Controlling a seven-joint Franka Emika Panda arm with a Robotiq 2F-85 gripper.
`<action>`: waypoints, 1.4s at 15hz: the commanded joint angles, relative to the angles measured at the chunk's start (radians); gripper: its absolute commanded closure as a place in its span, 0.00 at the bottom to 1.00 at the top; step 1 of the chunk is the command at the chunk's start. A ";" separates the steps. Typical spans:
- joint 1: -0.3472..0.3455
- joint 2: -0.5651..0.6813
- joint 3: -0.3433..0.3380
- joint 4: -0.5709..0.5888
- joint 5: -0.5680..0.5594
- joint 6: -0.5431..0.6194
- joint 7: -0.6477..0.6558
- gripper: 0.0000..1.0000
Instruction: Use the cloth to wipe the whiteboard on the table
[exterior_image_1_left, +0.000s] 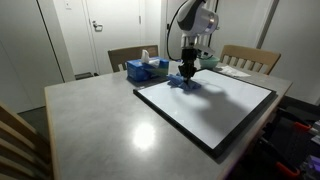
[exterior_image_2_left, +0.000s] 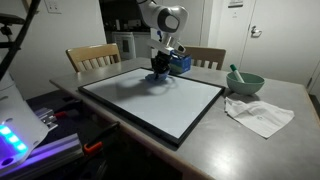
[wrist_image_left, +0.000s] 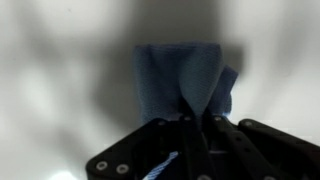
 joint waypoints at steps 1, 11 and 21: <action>-0.022 0.015 -0.035 -0.002 -0.065 -0.009 -0.019 0.98; -0.029 0.000 -0.061 0.020 -0.152 -0.049 -0.004 0.91; -0.052 0.044 -0.118 0.070 -0.200 -0.048 -0.002 0.98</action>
